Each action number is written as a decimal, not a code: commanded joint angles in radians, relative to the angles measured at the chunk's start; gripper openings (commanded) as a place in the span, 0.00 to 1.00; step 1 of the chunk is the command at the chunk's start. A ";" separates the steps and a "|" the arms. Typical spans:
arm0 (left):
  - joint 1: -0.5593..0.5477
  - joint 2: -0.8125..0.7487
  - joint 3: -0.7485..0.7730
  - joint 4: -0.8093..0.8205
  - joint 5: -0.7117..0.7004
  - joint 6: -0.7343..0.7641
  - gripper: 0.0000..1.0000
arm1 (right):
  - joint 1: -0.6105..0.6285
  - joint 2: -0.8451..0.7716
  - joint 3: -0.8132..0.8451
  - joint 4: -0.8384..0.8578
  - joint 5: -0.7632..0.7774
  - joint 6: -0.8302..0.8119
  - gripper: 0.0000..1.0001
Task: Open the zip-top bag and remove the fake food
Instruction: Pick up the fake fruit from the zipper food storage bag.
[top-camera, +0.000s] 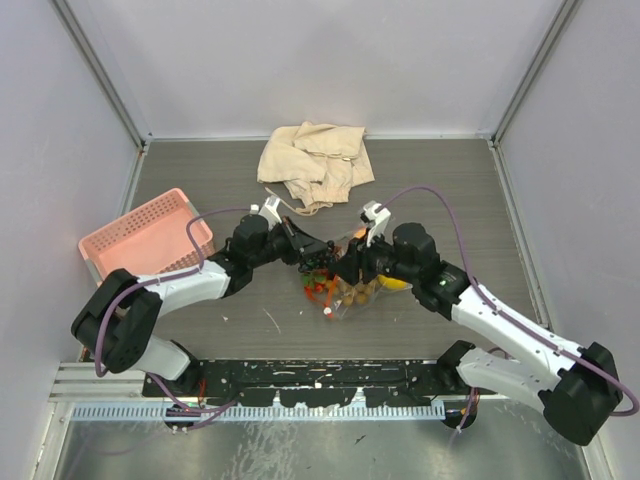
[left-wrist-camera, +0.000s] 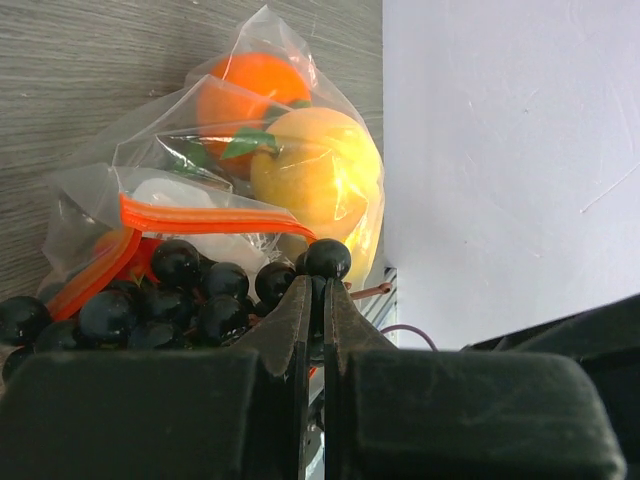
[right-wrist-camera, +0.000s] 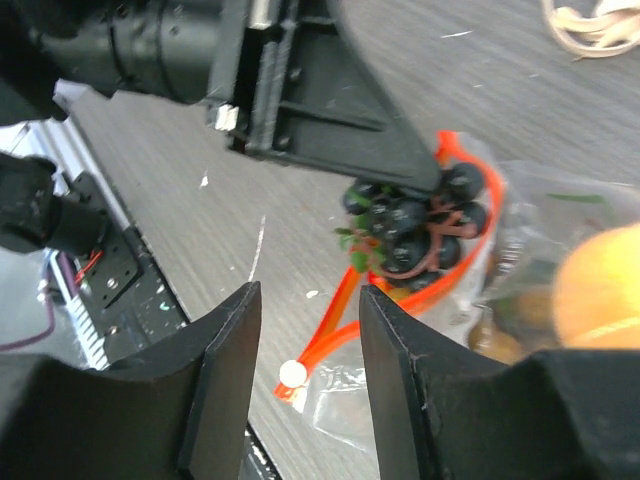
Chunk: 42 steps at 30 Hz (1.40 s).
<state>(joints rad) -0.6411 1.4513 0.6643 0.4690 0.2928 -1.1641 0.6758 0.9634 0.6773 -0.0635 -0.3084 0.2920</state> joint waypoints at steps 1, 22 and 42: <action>0.003 -0.003 0.004 0.092 -0.005 -0.009 0.00 | 0.092 0.038 -0.007 0.117 -0.003 0.008 0.50; 0.003 -0.014 -0.003 0.107 0.000 -0.025 0.00 | 0.554 0.373 0.044 0.208 1.077 0.348 0.48; 0.003 -0.021 -0.003 0.106 0.034 -0.042 0.00 | 0.638 0.614 0.091 0.305 1.429 0.491 0.49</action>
<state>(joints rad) -0.6411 1.4513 0.6575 0.4908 0.3038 -1.1973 1.3098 1.5581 0.7330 0.1757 1.0309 0.7265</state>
